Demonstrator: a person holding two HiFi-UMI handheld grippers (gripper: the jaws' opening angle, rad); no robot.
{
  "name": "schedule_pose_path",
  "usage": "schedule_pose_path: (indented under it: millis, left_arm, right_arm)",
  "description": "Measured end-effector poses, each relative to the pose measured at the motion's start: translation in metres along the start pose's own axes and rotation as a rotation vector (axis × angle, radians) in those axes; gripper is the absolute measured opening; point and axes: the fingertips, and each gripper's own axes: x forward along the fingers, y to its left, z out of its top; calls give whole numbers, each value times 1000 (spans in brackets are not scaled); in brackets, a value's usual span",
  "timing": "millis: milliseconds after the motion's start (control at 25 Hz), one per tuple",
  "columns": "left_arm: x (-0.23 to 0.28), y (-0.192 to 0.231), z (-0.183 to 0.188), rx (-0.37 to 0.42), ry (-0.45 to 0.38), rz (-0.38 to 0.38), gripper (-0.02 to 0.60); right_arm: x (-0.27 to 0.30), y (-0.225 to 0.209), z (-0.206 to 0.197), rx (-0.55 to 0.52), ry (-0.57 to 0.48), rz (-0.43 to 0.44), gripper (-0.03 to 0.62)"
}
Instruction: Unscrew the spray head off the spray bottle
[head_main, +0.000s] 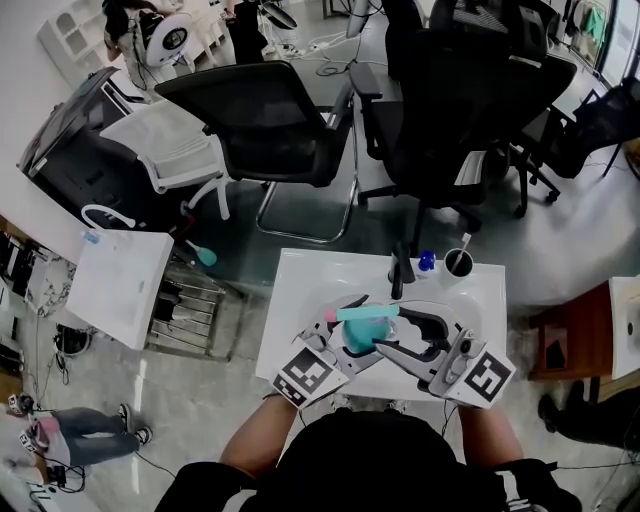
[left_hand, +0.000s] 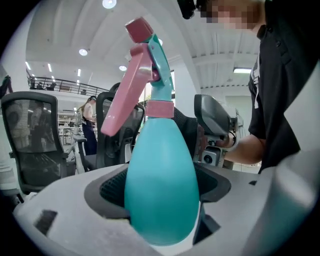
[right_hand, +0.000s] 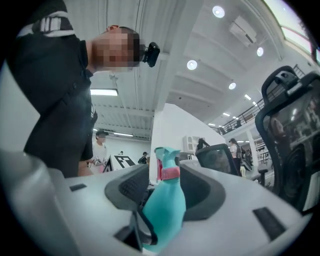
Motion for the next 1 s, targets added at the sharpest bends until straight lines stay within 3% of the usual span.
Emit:
schedule_pose_path:
  millis: [160, 320, 440, 600, 800, 1000]
  left_arm:
    - [3, 1, -2, 20, 12, 15, 397]
    - [6, -2, -5, 44, 34, 8, 397]
    - [6, -3, -7, 41, 43, 4, 397]
    - [6, -2, -8, 46, 51, 3, 397]
    - [6, 6, -8, 32, 70, 43, 397]
    - [9, 3, -21, 42, 71, 28, 397]
  right_arm:
    - [7, -10, -2, -29, 33, -87, 190]
    - [11, -9, -9, -108, 94, -93, 204]
    - [10, -11, -12, -141, 118, -111, 141]
    - [10, -11, -13, -161, 129, -103, 137]
    - [8, -12, -8, -96, 80, -100, 133]
    - [4, -14, 4, -5, -1, -110, 133]
